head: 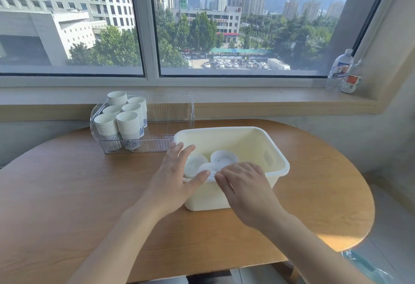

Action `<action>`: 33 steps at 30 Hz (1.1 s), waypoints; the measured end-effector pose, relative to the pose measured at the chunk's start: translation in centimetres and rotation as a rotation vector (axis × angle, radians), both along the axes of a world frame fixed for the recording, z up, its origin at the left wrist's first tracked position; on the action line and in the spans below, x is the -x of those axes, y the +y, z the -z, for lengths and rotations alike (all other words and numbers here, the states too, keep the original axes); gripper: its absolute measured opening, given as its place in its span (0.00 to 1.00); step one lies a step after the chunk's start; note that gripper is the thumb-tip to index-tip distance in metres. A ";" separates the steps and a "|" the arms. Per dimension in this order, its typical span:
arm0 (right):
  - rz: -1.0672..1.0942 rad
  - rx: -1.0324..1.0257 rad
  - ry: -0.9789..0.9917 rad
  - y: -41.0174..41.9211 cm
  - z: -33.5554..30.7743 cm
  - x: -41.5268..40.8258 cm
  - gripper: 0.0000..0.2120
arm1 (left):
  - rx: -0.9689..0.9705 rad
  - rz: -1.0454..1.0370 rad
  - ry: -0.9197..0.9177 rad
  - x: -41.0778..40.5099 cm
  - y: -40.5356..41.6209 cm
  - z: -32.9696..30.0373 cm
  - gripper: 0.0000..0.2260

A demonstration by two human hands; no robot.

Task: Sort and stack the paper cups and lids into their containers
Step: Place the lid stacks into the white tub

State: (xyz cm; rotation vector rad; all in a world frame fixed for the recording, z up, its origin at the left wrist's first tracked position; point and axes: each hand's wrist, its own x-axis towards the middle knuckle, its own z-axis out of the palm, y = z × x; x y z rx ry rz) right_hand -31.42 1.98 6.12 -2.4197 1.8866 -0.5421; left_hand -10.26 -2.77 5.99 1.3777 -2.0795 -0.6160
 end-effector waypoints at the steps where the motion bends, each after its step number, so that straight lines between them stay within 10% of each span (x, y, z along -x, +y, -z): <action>1: 0.022 0.016 0.003 -0.2 0.3 0.3 0.27 | -0.008 0.000 -0.004 0.5 -0.3 -0.1 0.43; 33: 0.120 0.217 -0.114 -24.1 2.4 6.7 0.28 | -0.001 -0.219 0.080 8.0 -21.8 1.5 0.53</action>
